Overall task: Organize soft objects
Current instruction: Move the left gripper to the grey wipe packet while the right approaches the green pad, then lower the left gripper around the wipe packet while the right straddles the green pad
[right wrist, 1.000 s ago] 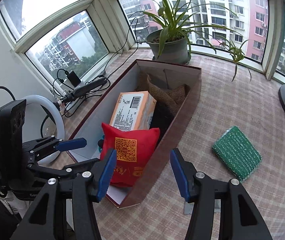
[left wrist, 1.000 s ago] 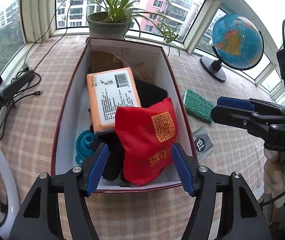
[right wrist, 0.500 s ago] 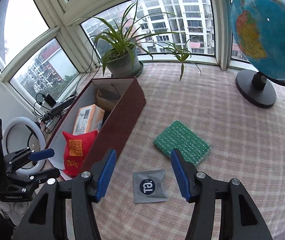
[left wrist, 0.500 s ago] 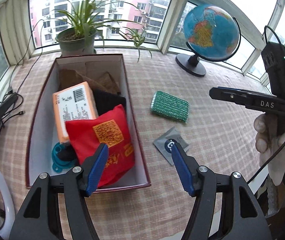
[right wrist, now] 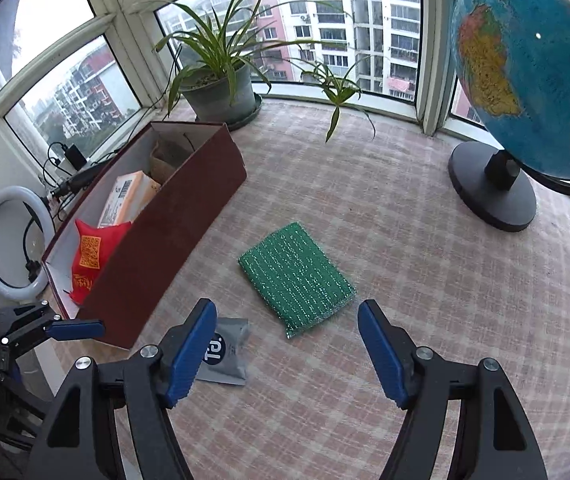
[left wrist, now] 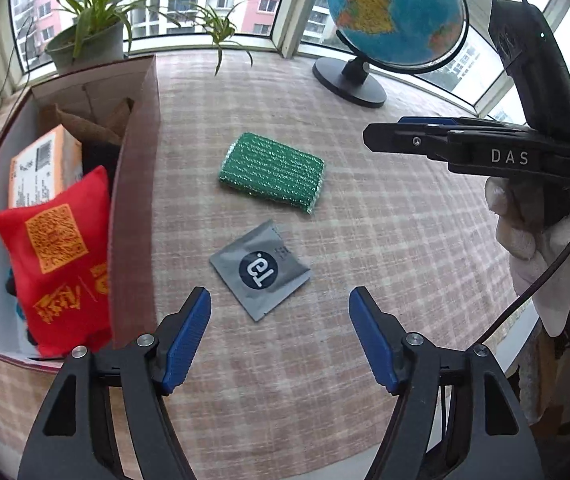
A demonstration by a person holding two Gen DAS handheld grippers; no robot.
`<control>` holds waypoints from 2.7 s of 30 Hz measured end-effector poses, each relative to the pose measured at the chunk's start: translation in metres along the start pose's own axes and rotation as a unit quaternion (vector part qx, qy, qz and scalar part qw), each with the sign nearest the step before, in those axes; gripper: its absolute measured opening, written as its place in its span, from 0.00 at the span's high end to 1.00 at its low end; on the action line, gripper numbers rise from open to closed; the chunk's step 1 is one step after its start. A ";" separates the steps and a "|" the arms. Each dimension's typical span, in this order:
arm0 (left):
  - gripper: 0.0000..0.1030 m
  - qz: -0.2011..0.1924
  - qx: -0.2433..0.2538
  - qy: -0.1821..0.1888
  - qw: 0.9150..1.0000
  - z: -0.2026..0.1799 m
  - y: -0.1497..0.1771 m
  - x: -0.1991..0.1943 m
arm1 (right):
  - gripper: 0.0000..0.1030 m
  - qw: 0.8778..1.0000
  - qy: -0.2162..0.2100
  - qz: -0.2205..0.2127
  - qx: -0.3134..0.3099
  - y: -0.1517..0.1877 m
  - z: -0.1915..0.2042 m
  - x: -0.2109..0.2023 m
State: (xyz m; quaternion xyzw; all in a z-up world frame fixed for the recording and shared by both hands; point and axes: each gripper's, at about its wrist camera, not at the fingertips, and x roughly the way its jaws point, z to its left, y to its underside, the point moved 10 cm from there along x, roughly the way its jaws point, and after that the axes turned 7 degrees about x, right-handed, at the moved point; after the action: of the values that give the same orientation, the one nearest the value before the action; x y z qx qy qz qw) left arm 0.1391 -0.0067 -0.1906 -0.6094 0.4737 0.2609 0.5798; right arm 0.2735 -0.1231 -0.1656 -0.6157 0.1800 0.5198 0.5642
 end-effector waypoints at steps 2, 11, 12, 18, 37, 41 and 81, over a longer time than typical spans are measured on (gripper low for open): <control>0.26 0.010 -0.028 0.004 1.000 -0.006 0.001 0.012 | 0.32 1.000 -0.003 0.012 -0.010 0.000 -0.005 0.007; 0.25 0.054 -0.118 -0.059 0.990 -0.004 0.000 0.064 | 0.32 0.996 -0.016 0.065 -0.060 -0.006 -0.023 0.046; 0.25 0.057 -0.136 -0.064 0.987 0.001 0.000 0.068 | 0.32 0.995 -0.015 0.069 -0.068 -0.006 -0.024 0.050; 0.25 0.074 -0.204 -0.097 0.971 0.020 0.004 0.091 | 0.32 0.989 -0.028 0.094 -0.114 -0.007 -0.016 0.075; 0.23 0.079 -0.237 -0.134 0.959 0.037 0.008 0.105 | 0.27 0.970 -0.028 0.144 -0.192 0.001 0.015 0.139; 0.23 0.080 -0.229 -0.142 0.960 0.034 0.007 0.106 | 0.23 0.968 -0.007 0.145 -0.207 0.000 0.013 0.146; 0.30 0.064 -0.271 -0.107 0.955 0.037 0.004 0.099 | 0.28 0.962 0.021 0.148 -0.229 0.027 0.002 0.162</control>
State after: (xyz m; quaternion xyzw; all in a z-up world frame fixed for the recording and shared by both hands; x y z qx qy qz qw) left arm 0.1848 0.0025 -0.2853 -0.6805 0.3586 0.4795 0.4224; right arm 0.3144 -0.0701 -0.3151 -0.7060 0.1567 0.6116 0.3209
